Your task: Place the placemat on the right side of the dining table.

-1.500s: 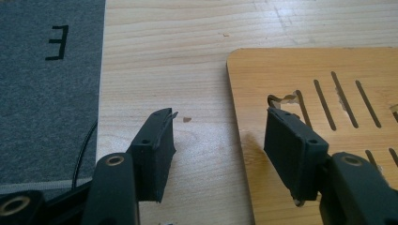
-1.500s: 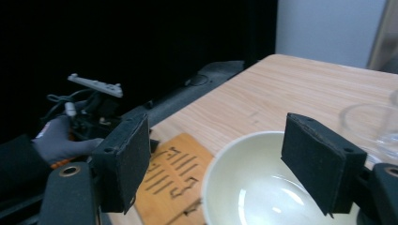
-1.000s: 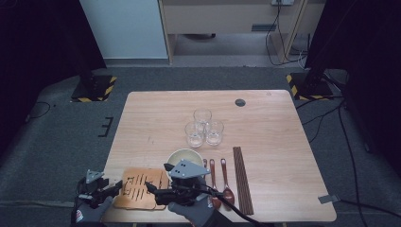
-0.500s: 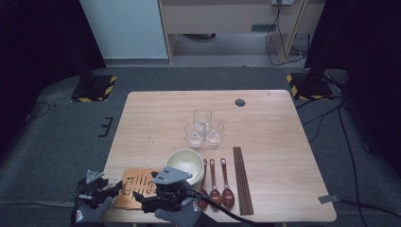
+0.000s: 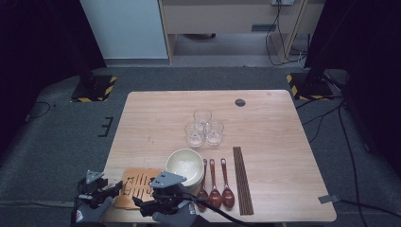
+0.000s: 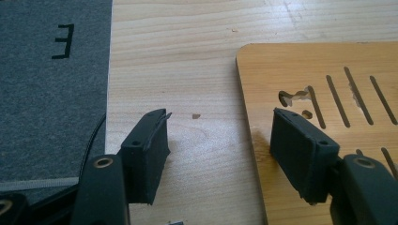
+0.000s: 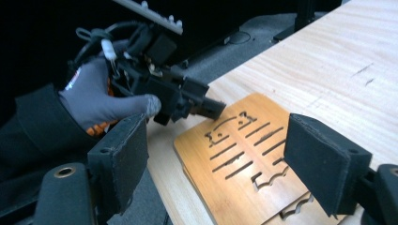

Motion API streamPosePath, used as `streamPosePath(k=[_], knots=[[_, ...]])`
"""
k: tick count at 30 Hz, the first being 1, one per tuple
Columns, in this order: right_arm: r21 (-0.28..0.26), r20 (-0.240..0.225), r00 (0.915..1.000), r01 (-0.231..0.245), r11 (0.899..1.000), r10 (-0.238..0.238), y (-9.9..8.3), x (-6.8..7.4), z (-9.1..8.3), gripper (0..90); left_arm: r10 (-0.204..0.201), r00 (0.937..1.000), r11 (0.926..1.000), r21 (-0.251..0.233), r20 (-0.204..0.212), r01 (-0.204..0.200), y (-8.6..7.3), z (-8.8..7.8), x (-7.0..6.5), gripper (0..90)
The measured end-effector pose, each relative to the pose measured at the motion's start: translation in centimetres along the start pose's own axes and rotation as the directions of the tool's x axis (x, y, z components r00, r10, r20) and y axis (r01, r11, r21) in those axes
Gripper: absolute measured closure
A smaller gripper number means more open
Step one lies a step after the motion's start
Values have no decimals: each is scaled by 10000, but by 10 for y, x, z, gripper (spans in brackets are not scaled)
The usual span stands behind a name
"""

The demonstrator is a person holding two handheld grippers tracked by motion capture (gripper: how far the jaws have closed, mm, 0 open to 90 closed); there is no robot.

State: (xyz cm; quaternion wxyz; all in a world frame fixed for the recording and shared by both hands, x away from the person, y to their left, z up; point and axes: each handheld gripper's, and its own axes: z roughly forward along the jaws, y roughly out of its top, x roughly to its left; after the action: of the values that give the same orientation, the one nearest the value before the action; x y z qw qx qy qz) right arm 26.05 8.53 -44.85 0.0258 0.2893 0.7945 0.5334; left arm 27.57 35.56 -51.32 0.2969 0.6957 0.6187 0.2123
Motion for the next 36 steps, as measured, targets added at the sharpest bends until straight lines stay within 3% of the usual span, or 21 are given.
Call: streamPosePath(k=[23, 36], knots=[[1013, 218, 9989, -426, 9939, 406, -36, 2, 33, 233, 153, 9999, 9998, 142, -69, -152, -1, 1, -1, 344], [1172, 765, 9945, -797, 9899, 711, -48, -5, 39, 230, 138, 9999, 9994, 306, -70, -136, -2, 3, 0, 326]])
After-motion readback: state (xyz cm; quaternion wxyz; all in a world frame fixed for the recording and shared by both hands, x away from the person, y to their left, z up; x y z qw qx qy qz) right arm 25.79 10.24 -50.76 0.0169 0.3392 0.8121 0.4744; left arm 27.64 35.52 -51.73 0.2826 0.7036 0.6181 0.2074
